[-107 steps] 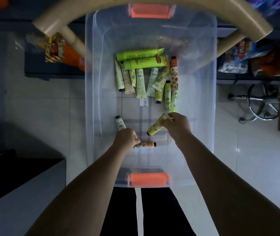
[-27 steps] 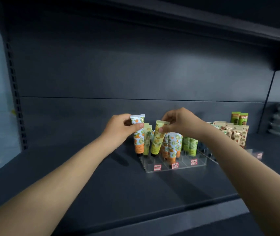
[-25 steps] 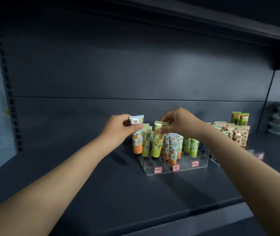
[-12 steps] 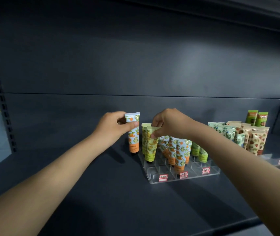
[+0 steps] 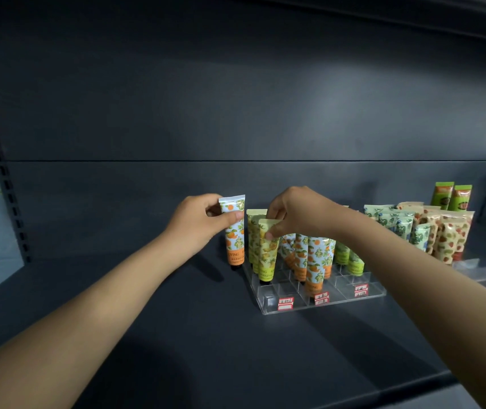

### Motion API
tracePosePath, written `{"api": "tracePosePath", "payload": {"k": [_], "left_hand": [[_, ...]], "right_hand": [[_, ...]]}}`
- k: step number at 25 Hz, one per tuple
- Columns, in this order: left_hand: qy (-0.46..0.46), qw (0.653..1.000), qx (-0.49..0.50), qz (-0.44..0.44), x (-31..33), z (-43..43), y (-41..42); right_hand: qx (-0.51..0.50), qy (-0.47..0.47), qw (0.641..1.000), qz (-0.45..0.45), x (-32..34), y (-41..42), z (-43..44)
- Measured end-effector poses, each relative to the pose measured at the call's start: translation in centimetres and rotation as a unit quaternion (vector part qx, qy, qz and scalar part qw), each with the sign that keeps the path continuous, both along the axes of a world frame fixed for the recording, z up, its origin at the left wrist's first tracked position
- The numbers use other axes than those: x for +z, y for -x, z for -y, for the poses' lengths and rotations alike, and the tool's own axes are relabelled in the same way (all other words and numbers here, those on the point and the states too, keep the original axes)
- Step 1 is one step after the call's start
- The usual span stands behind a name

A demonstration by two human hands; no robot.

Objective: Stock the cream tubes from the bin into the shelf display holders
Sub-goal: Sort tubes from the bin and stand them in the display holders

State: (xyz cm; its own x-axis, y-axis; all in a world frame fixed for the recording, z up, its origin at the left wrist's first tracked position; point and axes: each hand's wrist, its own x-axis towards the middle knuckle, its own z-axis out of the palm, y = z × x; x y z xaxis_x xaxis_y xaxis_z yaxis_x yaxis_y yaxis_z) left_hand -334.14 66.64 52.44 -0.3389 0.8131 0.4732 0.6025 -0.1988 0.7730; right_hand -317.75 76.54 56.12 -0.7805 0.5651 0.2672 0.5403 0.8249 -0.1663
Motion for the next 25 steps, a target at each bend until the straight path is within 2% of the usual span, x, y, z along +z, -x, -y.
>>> {"api": "tracePosePath", "payload": {"k": [8, 17, 20, 25], "left_hand": [[-0.002, 1.0, -0.003, -0.012, 0.2, -0.2, -0.8], [-0.004, 1.0, 0.003, -0.02, 1.5, 0.3, -1.4], [-0.011, 1.0, 0.0, -0.019, 2.1, 0.4, -1.9], [-0.032, 0.999, -0.015, -0.017, 3.3, 0.7, -3.4]], "right_hand": [[0.008, 0.003, 1.0, 0.018, -0.5, 0.0, -0.5], [0.026, 0.031, 0.999, -0.033, 0.2, -0.8, -0.6], [0.031, 0.041, 0.996, -0.076, 0.8, -1.5, -0.7], [0.059, 0.109, 0.971, -0.206, 1.2, -3.3, 0.4]]}}
